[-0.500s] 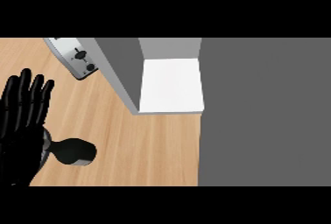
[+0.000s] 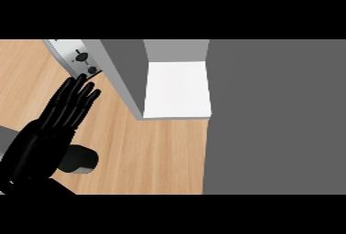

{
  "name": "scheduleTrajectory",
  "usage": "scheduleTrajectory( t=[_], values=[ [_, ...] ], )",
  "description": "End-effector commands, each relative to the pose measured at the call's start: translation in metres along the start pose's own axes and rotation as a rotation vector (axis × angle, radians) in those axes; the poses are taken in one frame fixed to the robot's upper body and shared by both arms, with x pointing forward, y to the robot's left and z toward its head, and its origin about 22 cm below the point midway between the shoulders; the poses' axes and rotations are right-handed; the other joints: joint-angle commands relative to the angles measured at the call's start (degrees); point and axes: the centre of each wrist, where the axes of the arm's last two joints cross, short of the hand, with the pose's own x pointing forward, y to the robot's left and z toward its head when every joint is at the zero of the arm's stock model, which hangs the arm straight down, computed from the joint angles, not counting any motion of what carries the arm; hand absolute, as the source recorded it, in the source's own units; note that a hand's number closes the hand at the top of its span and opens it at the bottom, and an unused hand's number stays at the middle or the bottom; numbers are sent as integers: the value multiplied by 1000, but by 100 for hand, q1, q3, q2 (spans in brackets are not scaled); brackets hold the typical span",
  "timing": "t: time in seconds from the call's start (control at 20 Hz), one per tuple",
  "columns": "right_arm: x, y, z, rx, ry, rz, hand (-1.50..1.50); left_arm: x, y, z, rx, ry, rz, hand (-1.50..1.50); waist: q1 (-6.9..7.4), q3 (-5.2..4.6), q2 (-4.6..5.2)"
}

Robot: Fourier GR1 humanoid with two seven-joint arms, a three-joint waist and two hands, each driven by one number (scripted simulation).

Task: Pick up the wine, place it into the cabinet and close the cabinet

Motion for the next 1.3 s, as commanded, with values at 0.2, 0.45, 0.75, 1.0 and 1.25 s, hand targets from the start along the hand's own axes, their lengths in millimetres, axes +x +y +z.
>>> scheduleTrajectory(
  t=[0.2,0.45,0.75,1.0,1.25],
  values=[
    [54,7,26,109,27,-80,-150,38,-13,14,-94,113,129,-150,79,-10,-8],
    [80,13,42,113,37,-89,-150,85,-27,28,-70,119,126,-150,66,-7,-12],
    [97,26,42,113,49,-76,-150,103,-52,48,-83,120,141,-150,114,-11,-32],
    [101,30,40,120,44,-89,-150,110,-45,50,-73,143,120,-150,139,-15,-37],
    [107,26,47,121,64,-77,-150,118,-55,44,-43,142,132,-150,89,-5,-63]
  ],
)
